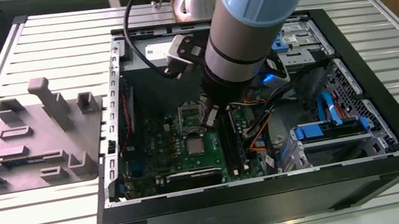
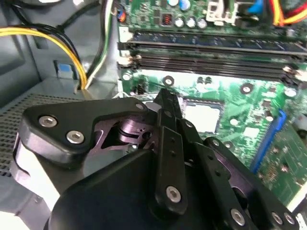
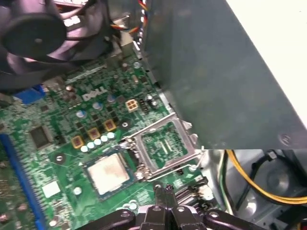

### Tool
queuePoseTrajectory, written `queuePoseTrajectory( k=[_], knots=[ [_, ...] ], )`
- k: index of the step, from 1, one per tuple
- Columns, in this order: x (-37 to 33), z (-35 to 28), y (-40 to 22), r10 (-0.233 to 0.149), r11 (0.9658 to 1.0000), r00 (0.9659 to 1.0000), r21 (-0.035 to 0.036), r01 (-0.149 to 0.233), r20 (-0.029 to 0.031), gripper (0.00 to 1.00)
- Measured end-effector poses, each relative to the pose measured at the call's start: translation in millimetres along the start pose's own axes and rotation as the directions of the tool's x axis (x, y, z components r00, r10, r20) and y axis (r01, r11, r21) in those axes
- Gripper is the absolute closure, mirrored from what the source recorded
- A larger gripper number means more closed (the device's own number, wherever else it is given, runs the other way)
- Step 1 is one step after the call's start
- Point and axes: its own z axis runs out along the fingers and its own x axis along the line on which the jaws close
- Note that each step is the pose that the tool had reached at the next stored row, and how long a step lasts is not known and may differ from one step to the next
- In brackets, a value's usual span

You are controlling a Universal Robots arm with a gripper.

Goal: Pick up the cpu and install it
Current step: 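Close the cpu cover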

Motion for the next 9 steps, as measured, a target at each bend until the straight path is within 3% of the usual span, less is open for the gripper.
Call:
queuePoseTrajectory(
  k=[4,9],
  knots=[
    [-4.2,2.9,-1.0,-0.003,0.9999,0.9996,-0.0162,0.003,0.0290,0.90],
    [-8.2,7.8,-1.6,-0.004,0.9995,0.9984,-0.0316,0.006,0.0564,0.90]
  ],
)
